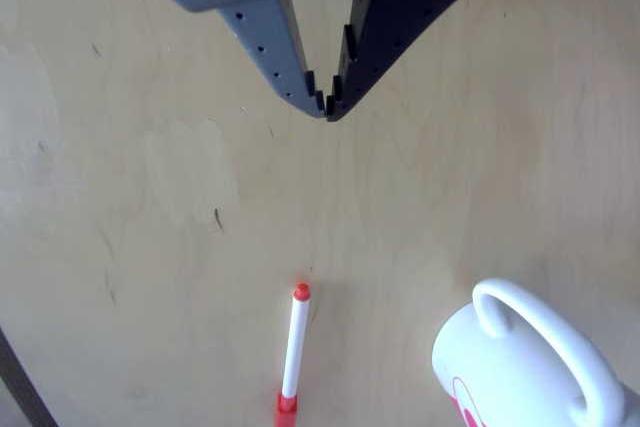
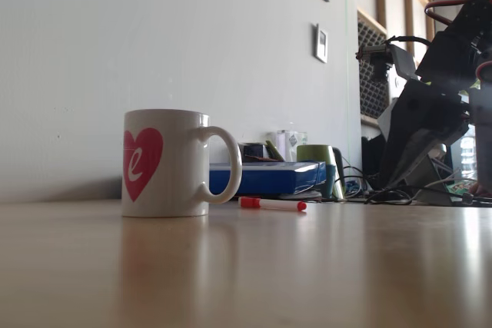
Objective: Grab the pen and place it in the cup.
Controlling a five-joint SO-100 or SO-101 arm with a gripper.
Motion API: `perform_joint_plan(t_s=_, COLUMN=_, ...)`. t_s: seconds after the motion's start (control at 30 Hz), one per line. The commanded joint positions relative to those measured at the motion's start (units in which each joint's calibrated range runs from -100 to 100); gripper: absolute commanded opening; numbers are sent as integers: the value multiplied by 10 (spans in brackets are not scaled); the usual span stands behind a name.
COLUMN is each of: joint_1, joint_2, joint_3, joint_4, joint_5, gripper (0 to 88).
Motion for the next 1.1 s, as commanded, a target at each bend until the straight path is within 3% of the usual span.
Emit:
perform_joint_plan(t_s=0.0, joint_1=1, joint_2=-2, joint_3=-26, joint_4=3, joint_5=-2, gripper=9)
perform_joint_plan(t_s=0.77, joint_1=1, joint_2=24, joint_3=-34, joint_4=-6, joint_5=-4, gripper=9)
perform_joint_plan(t_s=1.07, joint_1=2, joint_2=75, joint_3=-36, joint_4=-72, joint_5=-3, gripper=9)
